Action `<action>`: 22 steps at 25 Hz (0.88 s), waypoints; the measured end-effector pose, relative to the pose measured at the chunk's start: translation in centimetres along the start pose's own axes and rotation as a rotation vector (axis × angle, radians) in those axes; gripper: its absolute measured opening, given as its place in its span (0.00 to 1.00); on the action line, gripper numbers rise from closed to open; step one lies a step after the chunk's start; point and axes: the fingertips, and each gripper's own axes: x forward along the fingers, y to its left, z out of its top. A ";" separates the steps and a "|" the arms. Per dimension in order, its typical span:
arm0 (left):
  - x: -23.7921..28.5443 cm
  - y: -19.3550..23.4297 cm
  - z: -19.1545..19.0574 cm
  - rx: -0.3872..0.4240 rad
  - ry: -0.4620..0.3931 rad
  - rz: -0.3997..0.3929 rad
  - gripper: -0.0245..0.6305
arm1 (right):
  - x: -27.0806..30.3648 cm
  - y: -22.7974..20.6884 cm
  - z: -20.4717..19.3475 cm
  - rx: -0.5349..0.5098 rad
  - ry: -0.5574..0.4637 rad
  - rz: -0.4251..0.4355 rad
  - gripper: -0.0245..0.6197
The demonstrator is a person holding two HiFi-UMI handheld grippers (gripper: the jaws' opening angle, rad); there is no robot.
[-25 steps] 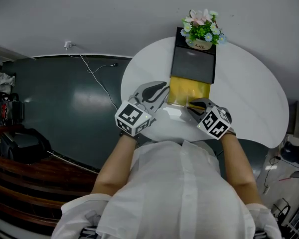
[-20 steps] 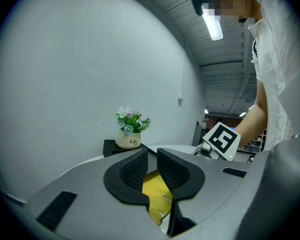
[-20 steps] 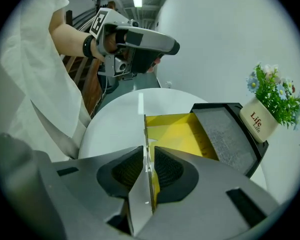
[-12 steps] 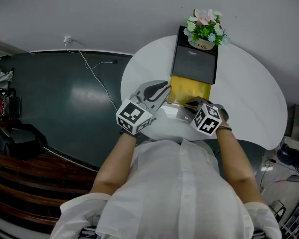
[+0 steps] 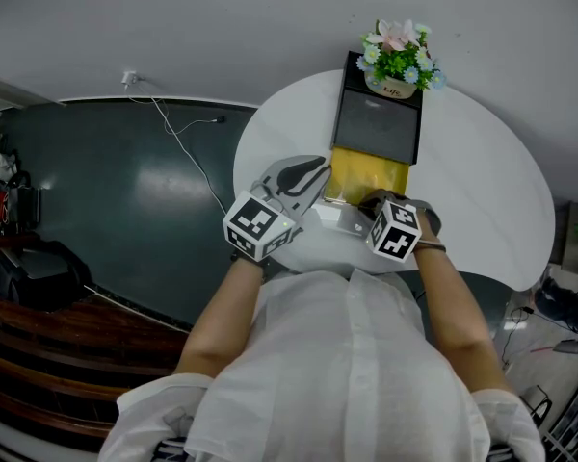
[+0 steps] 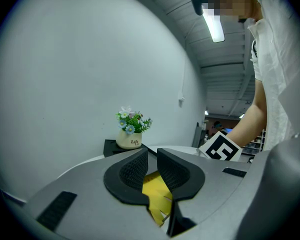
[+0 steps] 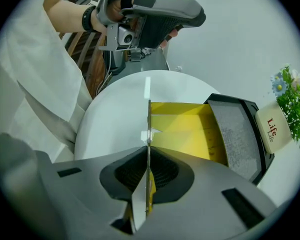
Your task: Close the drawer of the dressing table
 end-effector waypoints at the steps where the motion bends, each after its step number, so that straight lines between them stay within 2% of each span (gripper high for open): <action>1: 0.0 0.0 0.0 0.000 0.000 -0.001 0.11 | 0.0 0.1 0.0 -0.004 0.004 0.004 0.07; 8: 0.0 0.3 0.2 0.000 0.003 -0.003 0.11 | -0.1 -0.4 0.1 0.001 0.013 0.002 0.05; 15: 0.0 0.4 0.4 0.000 0.003 -0.006 0.11 | -0.7 0.0 0.6 0.027 0.001 0.077 0.05; 17: 0.0 0.3 0.3 0.000 0.004 -0.006 0.11 | -0.6 0.2 0.7 0.029 0.006 0.086 0.09; 22: 0.0 0.1 0.2 -0.001 0.004 -0.008 0.11 | -0.1 0.3 0.1 -0.009 0.047 0.059 0.09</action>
